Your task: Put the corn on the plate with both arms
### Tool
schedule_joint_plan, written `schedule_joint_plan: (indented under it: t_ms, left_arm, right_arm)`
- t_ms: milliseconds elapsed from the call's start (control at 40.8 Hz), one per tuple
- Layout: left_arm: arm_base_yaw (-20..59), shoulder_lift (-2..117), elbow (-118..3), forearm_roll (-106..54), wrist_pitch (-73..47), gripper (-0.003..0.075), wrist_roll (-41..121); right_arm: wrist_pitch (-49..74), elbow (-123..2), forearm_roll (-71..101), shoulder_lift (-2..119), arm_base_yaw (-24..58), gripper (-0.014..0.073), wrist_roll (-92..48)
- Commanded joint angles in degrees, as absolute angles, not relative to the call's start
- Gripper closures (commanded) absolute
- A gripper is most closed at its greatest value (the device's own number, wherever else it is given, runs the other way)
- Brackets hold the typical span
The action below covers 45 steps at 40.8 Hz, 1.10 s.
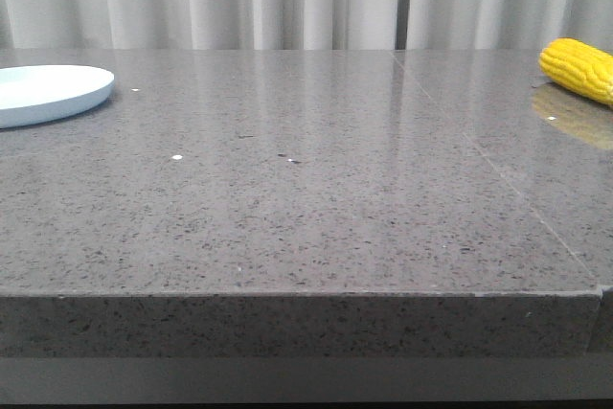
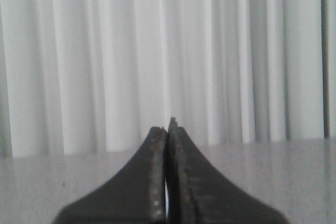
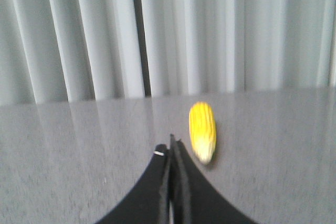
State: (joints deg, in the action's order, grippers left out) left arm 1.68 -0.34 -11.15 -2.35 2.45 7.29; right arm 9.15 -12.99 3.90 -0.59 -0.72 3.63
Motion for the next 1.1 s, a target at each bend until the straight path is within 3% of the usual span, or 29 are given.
schedule_joint_plan:
  t_ms: [0,416,686,1078]
  left_arm:
    - [1.6,0.1,-20.5,-2.7,2.5,0.0741,6.9]
    - [1.6,17.7,-46.1,-2.7,-29.2,0.0741,6.9]
    - [1.6,25.3,-46.0,-2.7,-33.7,0.0741,6.9]
    - [1.6,31.1,-46.0,-2.7,-33.7,0.0741,6.9]
  right_arm:
    - [9.1,-21.0,1.0,0.9,-1.1,0.0679,2.9]
    - [28.1,-43.7,0.6,17.7,-1.1,0.0679,2.9]
    - [37.5,-44.1,0.6,27.0,-1.1,0.0679,2.9]
    - [38.6,-44.0,0.8,35.9,-1.1,0.0679,2.9]
